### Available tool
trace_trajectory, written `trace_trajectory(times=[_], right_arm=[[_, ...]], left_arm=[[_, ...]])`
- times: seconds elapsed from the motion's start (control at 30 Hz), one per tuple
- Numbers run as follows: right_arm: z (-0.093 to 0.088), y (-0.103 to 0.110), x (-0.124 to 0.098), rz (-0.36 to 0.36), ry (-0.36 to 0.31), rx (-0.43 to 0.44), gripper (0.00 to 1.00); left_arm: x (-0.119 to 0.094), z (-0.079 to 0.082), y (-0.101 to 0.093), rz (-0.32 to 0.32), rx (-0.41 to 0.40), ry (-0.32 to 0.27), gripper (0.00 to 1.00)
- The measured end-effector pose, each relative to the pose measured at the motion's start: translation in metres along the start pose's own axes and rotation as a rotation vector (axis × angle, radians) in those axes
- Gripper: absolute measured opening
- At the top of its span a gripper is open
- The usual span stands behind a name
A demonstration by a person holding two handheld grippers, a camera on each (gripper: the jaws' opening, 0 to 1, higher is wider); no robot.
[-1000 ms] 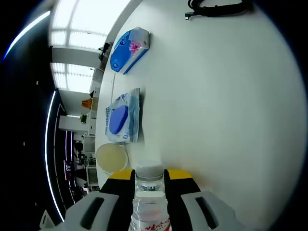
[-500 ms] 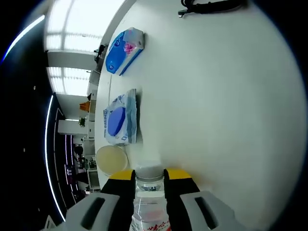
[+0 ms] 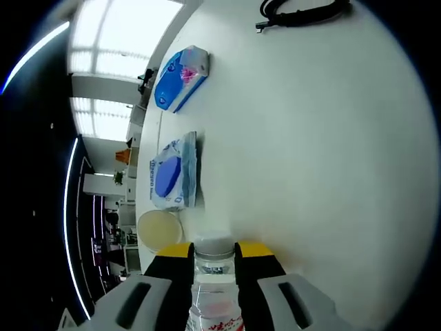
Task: Arrange the tabletop items into an orderly group along one side of the table until the central work area is clear of visible clutter.
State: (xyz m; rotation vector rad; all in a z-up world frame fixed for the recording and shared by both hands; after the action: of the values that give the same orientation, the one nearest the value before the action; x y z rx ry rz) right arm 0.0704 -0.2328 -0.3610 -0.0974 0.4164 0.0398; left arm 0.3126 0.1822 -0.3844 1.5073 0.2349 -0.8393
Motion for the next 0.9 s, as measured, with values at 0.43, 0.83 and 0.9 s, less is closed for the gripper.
trace_trajectory(times=[0.43,0.83,0.9], right_arm=[[-0.0027,-0.0001,0.0008,0.001,0.016,-0.003,0.64],[-0.0036,-0.0017,0.0006,-0.004,0.016,0.003,0.64],[-0.0034,-0.0019,0.0007,-0.004,0.015,0.004,0.64]], left_arm=[[-0.0006,-0.0004,0.0012,-0.017,-0.004,-0.010,0.21],[-0.0039,-0.0011,0.0050,-0.026,-0.025,-0.028,0.21],[-0.0043,-0.0009,0.0049,-0.028,-0.024,-0.028,0.21]])
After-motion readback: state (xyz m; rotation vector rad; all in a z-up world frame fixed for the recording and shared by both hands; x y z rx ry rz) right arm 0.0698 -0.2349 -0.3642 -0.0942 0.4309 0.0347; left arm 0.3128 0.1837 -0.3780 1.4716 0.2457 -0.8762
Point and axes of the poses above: the point that each gripper's makers call its tool centre point, and the gripper's own axes: x roughly forward along the fingers, y roughly to its left, z roughly out of its top, the point moved 8 cm from there along -x, roughly backward along the fingers, and after that the axes turned 4 degrees about -z, right-handed, at the moved point
